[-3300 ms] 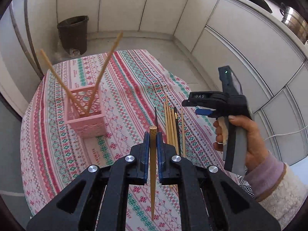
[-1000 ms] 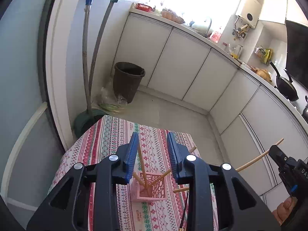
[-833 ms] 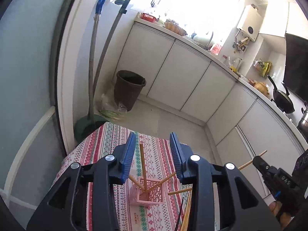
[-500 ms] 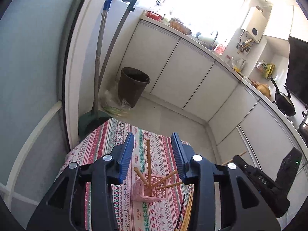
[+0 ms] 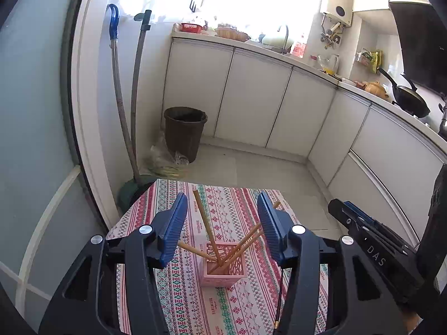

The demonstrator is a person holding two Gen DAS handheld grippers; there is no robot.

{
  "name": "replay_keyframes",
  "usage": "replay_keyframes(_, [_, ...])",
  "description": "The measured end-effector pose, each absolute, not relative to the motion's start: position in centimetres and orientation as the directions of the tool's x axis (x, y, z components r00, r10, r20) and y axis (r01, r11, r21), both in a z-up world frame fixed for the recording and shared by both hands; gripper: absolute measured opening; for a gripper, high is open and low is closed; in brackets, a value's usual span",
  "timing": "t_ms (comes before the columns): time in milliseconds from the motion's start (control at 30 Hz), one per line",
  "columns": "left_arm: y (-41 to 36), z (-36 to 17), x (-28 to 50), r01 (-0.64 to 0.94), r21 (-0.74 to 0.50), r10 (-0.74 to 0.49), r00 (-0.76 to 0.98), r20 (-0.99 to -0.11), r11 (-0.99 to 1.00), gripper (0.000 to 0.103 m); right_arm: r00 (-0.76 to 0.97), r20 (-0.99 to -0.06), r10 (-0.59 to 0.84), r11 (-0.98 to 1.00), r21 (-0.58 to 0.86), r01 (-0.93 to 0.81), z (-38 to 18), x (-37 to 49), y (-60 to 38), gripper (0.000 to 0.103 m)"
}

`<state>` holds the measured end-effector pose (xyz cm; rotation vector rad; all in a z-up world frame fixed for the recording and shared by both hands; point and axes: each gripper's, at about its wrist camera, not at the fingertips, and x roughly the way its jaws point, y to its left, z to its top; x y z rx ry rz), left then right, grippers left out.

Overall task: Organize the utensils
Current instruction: 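Lift both open grippers away from the pink basket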

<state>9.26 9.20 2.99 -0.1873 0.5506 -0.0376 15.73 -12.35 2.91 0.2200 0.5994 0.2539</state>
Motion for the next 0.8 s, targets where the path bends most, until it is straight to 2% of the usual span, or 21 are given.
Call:
replay_keyframes(100, [8.4,2.7,9.1,-0.011,-0.154,-0.073,0.848,-0.525,0.988,0.052,0.8,-0.526,0.29,0.951,0.249,-0.181,3.1,14.9,-12.3,0.031])
replay_keyframes(233, [7.8,2.5,8.7,-0.009,-0.142,-0.067,0.853,-0.518,0.99,0.065,0.805,-0.525,0.276,0.957,0.223,-0.183,3.1,14.1,-12.3,0.042])
replay_keyframes(367, [7.4,2.3,8.1,-0.007,-0.119,-0.056,0.856,-0.513,0.993,0.067,0.807,-0.531,0.258,0.963,0.208,-0.171,2.7,13.5,-12.7,0.046])
replay_keyframes(500, [7.3,1.7,8.0,-0.016,-0.114,-0.046,0.853,-0.521,0.993,0.071,0.812,-0.535,0.234,0.969,0.194,-0.152,2.4,13.0,-13.1,0.057])
replay_keyframes(667, [7.0,1.0,7.6,-0.024,-0.092,-0.028,0.85,-0.526,0.995,0.077,0.831,-0.523,0.191,0.979,0.164,-0.121,2.2,12.2,-13.4,0.063])
replay_keyframes(733, [7.0,0.7,7.4,-0.027,-0.088,-0.024,0.85,-0.526,0.996,0.081,0.838,-0.518,0.175,0.982,0.152,-0.111,2.1,11.8,-13.5,0.069])
replay_keyframes(800, [6.9,0.4,7.2,-0.028,-0.087,-0.022,0.848,-0.53,0.996,0.081,0.843,-0.515,0.156,0.985,0.142,-0.096,1.8,11.5,-13.6,0.072])
